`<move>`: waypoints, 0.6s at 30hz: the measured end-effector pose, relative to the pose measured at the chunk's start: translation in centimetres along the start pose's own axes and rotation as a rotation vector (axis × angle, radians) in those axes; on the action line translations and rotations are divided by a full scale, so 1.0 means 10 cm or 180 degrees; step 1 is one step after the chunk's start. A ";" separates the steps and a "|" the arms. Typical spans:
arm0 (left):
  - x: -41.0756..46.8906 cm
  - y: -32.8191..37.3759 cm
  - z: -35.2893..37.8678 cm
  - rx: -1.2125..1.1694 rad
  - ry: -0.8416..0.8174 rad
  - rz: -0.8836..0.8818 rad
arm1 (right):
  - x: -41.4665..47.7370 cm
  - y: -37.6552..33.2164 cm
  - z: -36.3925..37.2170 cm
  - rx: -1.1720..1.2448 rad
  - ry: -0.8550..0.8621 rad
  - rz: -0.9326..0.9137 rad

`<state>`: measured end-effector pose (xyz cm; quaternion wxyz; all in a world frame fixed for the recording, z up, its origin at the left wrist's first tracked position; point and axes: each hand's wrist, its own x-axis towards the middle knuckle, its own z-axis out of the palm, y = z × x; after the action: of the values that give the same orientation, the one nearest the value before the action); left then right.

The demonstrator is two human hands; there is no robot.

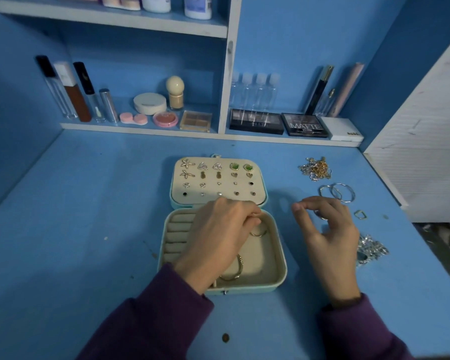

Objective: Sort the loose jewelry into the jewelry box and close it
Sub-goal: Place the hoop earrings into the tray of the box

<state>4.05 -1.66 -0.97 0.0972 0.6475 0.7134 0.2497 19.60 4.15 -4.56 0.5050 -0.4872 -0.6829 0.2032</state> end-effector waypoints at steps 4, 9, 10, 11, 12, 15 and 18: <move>-0.07 -0.04 -0.01 0.0168 -0.0210 0.0167 | 0.01 0.01 0.00 0.0046 0.0005 -0.0033; -0.09 -0.04 0.04 0.0405 -0.0305 0.0430 | 0.02 0.00 -0.02 0.0226 0.0018 0.0143; -0.08 -0.04 0.05 0.0412 -0.0254 0.0477 | 0.03 -0.01 -0.05 0.0299 0.0003 0.0200; -0.07 -0.04 0.06 0.0429 -0.0204 0.0499 | 0.06 -0.01 -0.09 0.0383 -0.0011 0.0269; -0.07 -0.04 0.06 0.0465 -0.0178 0.0499 | 0.11 -0.02 -0.14 0.0435 -0.0025 0.0324; -0.07 -0.03 0.08 0.0556 -0.0214 0.0457 | 0.33 -0.01 -0.38 0.0317 -0.0050 0.0334; -0.07 -0.02 0.07 0.0471 -0.0197 0.0406 | 0.63 0.06 -0.61 -0.0138 -0.0137 0.0284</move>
<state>4.33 -2.16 -1.83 0.0550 0.7045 0.6838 0.1818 25.17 8.62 0.53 0.4699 -0.5235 -0.6755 0.2212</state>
